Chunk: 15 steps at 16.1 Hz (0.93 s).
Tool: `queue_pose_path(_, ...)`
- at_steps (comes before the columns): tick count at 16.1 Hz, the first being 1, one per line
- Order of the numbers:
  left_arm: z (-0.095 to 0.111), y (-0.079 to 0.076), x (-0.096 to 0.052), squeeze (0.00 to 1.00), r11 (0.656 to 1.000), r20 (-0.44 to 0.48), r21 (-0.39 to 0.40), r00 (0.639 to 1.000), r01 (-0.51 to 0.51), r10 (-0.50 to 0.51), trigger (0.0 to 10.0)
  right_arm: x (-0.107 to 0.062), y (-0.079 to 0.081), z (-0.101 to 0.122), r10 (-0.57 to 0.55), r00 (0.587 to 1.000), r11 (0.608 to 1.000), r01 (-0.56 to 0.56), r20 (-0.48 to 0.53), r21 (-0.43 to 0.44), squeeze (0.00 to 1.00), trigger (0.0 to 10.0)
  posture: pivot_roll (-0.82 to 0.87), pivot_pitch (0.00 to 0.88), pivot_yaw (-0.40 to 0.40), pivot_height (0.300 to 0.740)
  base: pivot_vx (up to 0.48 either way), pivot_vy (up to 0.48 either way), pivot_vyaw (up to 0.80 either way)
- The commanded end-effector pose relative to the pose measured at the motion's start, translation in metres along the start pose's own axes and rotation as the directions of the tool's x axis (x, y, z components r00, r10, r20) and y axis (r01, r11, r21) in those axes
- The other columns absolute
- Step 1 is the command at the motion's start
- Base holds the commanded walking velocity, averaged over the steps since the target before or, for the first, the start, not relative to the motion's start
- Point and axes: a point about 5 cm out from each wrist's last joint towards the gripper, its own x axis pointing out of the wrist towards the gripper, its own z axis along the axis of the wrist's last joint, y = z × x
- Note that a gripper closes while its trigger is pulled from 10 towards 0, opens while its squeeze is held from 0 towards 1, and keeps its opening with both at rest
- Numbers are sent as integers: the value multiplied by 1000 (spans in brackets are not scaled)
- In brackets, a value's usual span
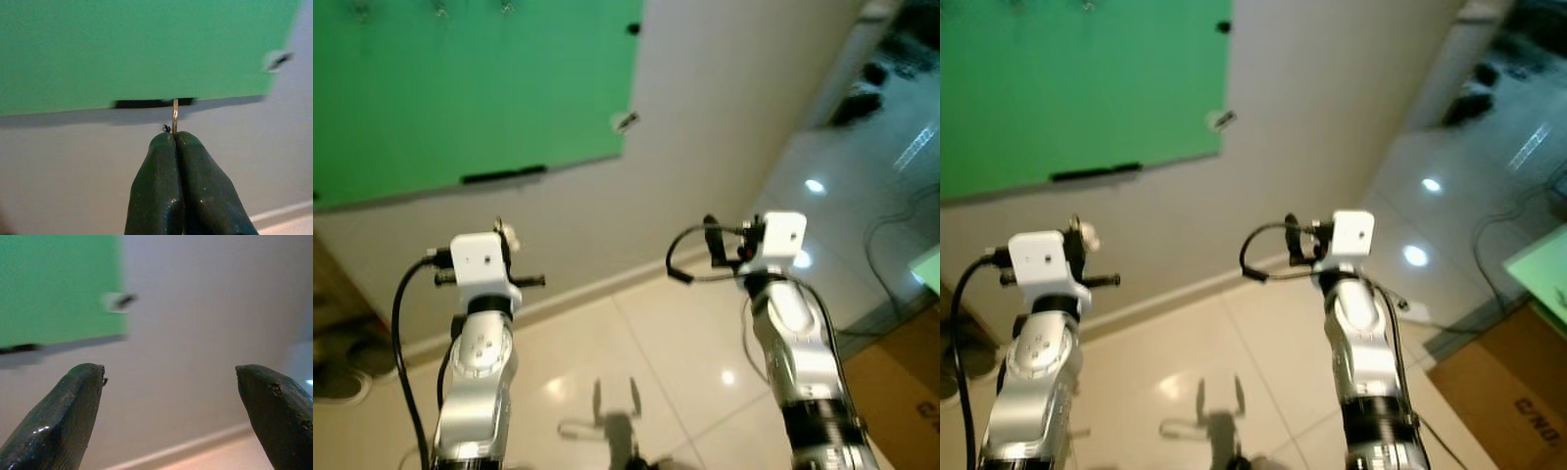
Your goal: Hang keys on a hook
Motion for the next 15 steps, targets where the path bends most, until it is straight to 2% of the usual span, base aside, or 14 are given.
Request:
queue_pose_path(1, 2, -3, 2, 0, 1000, 2, 23, 1000, 2, -2, 10000, 3, 3, -3, 42, 999, 998, -41, -34, 42, 0, 10000, 34, 17, -120, 740, 0, 375, 531)
queue_pose_path(3, 2, -8, 4, 0, 1000, 12, 20, 1000, 14, -15, 10000, 10, 9, -5, 122, 990, 989, -116, -69, 88, 0, 10000, 37, 20, -122, 740, 0, 187, 509)
queue_pose_path(6, 1, -7, 11, 0, 1000, 6, 30, 1000, 5, -5, 10000, 14, 25, -7, 276, 957, 949, -258, -84, 180, 0, 10000, 45, 14, -128, 740, 0, 0, 456)
queue_pose_path(7, 2, -5, 12, 0, 999, 6, 51, 1000, -12, 12, 10000, 10, 35, -9, 372, 925, 912, -349, -80, 215, 133, 10000, 51, 12, -126, 740, 0, 0, 431)
queue_pose_path(8, 3, -6, 15, 0, 998, 10, 61, 1000, -11, 10, 10000, 9, 39, -13, 401, 911, 900, -372, -97, 228, 196, 10000, 60, 12, -128, 740, 0, 0, 431)
queue_pose_path(10, 3, -6, 21, 0, 997, 0, 69, 1000, -17, 17, 10000, 11, 35, -15, 353, 931, 920, -326, -96, 215, 243, 10000, 57, 13, -130, 740, 0, 0, 425)
queue_pose_path(11, 4, -5, 23, 0, 996, 7, 87, 1000, -30, 29, 10000, 12, 28, -16, 309, 946, 939, -288, -95, 190, 278, 10000, 53, 13, -129, 740, 0, 0, 431)
queue_pose_path(13, 4, -5, 21, 0, 992, 9, 125, 1000, -28, 27, 10000, 11, 15, -17, 239, 966, 965, -224, -99, 140, 286, 10000, 47, 15, -125, 740, 0, 0, 431)
queue_pose_path(15, 1, 6, 16, 0, 983, 4, 182, 999, -37, 37, 10000, 8, 5, -17, 158, 984, 983, -149, -82, 105, 306, 10000, 45, 16, -118, 740, 0, 0, 428)
